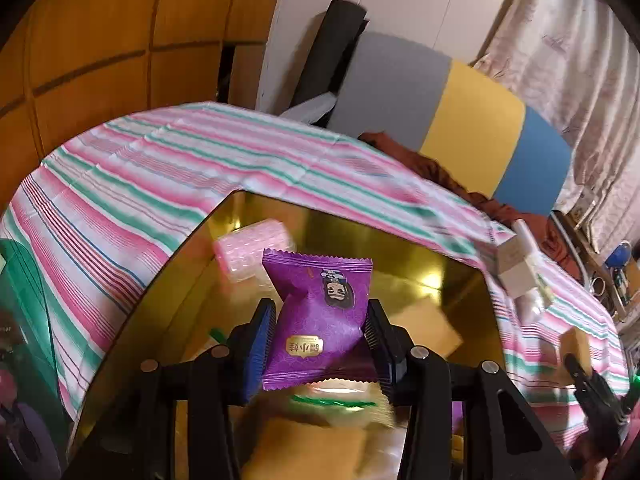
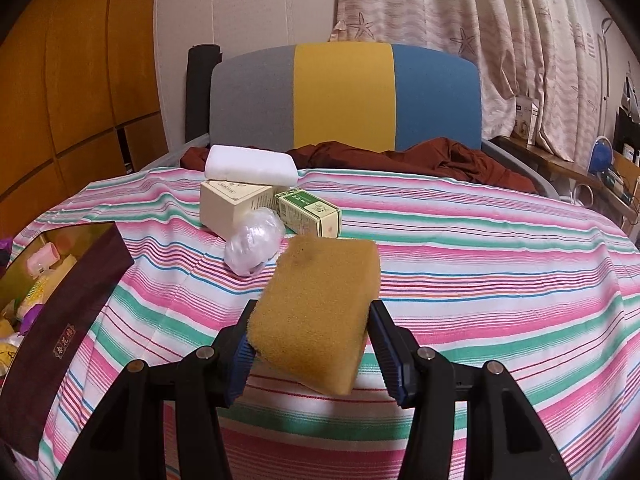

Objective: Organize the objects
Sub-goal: 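Carry the purple packet into the gold tray and release it with the left tool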

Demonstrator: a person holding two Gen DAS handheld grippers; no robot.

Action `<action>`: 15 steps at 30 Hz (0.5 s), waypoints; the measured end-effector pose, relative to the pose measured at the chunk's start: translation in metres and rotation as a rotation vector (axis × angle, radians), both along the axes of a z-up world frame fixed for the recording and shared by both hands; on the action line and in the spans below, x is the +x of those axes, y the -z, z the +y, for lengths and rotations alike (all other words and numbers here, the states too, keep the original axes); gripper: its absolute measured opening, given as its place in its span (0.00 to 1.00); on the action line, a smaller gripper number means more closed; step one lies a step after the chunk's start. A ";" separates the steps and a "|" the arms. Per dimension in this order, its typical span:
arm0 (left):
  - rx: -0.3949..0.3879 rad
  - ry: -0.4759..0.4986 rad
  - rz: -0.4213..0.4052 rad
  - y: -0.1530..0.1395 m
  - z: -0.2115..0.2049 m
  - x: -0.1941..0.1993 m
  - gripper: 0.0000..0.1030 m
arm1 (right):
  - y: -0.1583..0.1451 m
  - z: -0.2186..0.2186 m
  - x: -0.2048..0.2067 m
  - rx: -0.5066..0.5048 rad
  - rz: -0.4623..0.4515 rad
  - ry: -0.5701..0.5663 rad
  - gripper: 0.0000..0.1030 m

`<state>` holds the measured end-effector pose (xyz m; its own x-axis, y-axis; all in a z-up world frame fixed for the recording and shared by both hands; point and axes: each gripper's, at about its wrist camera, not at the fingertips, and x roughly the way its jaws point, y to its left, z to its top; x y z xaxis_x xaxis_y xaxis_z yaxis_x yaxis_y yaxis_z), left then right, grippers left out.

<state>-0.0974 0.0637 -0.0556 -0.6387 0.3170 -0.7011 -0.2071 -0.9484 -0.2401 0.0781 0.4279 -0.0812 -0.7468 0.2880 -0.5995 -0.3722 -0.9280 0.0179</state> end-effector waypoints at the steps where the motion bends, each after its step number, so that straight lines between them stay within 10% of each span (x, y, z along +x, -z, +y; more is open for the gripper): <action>1: -0.008 -0.005 -0.012 0.004 -0.002 -0.005 0.45 | 0.000 -0.001 -0.001 0.005 -0.004 -0.001 0.52; 9: 0.050 -0.022 -0.189 0.031 -0.014 -0.029 0.46 | 0.000 -0.014 -0.003 0.062 -0.024 -0.027 0.52; 15: 0.128 -0.068 -0.135 0.021 -0.030 -0.016 0.79 | 0.000 -0.022 -0.002 0.065 -0.031 -0.054 0.52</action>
